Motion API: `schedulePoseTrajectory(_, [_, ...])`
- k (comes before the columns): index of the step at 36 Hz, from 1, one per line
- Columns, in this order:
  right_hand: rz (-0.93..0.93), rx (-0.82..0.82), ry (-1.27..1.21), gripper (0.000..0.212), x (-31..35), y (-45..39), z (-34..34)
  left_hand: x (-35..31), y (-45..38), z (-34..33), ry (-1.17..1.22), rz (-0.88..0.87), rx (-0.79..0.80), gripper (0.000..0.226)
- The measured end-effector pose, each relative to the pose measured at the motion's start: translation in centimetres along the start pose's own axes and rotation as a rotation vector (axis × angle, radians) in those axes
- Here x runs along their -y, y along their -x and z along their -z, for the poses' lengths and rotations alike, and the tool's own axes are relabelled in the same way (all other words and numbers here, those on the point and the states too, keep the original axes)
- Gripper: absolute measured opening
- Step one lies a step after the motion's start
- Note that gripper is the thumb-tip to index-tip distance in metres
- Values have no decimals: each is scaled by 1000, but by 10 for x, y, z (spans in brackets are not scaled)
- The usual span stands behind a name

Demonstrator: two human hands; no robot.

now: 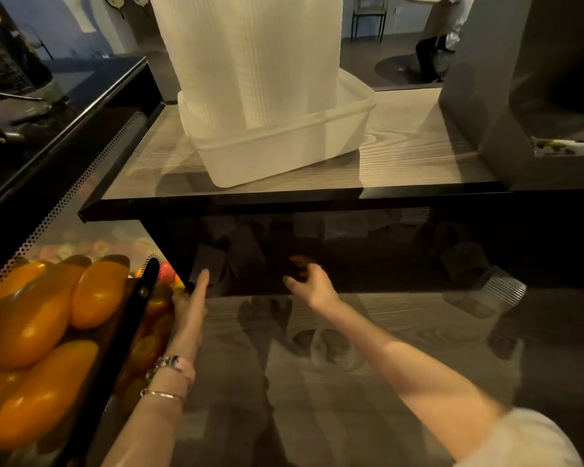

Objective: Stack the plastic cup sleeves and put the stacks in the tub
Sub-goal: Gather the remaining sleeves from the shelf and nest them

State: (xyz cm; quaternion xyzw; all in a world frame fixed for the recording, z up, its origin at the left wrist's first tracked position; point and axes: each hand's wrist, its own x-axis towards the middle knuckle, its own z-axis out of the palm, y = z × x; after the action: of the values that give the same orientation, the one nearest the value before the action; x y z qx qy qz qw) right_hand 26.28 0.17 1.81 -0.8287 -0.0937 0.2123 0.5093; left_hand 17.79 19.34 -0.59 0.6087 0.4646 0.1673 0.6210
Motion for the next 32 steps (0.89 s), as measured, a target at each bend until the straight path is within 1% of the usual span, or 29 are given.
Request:
schedulePoseTrajectory(3, [-26, 109, 11, 52, 6, -20, -13, -9, -14, 0, -8, 11, 23, 64])
schedulePoseTrajectory(6, [-60, 200, -20, 58, 15, -36, -24, -10, -25, -2, 3, 27, 44, 61])
schedulePoseTrajectory(7, [-71, 204, -28, 59, 18, -41, -26, -9, -27, -3, 9, 36, 54, 61])
schedulePoseTrajectory(10, [-68, 228, -43, 52, 30, -53, -28, -8, -34, -7, 38, 68, 80, 56])
schedulePoseTrajectory(12, [-73, 243, -8, 50, 37, -62, -29, -8, -41, -10, 50, 88, 87, 55])
schedulePoseTrajectory(16, [-102, 252, 18, 51, 44, -71, -31, -8, -41, -18, 42, 132, 135, 50])
schedulePoseTrajectory(18, [-93, 255, 24, 51, 45, -71, -30, -11, -38, -24, 41, 140, 170, 48])
schedulePoseTrajectory(20, [-58, 294, 29, 47, 39, -64, -26, -12, -29, -30, 37, 143, 194, 45])
schedulePoseTrajectory(23, [-56, 247, -18, 41, 24, -49, -15, -7, -7, -38, 6, 107, 273, 49])
schedulePoseTrajectory(24, [-73, 227, -57, 40, 16, -47, -11, -4, 2, -41, 22, 88, 309, 50])
schedulePoseTrajectory(25, [-71, 221, -42, 40, 11, -40, -7, -2, 12, -44, 43, 77, 349, 50])
schedulePoseTrajectory(27, [-91, 158, -5, 44, -6, -34, 2, 3, 32, -52, -28, 14, 423, 42])
schedulePoseTrajectory(28, [-150, 75, 27, 46, -17, -32, 7, 6, 40, -55, -56, -12, 450, 32])
schedulePoseTrajectory(29, [-175, 29, 40, 49, -28, -30, 12, 9, 47, -59, -37, -1, 468, 19])
schedulePoseTrajectory(30, [-187, 16, 11, 51, -35, -24, 18, 14, 54, -61, -3, 11, 482, 12])
schedulePoseTrajectory(32, [-213, -49, -25, 50, -48, -14, 26, 20, 64, -67, 40, 35, 465, 15])
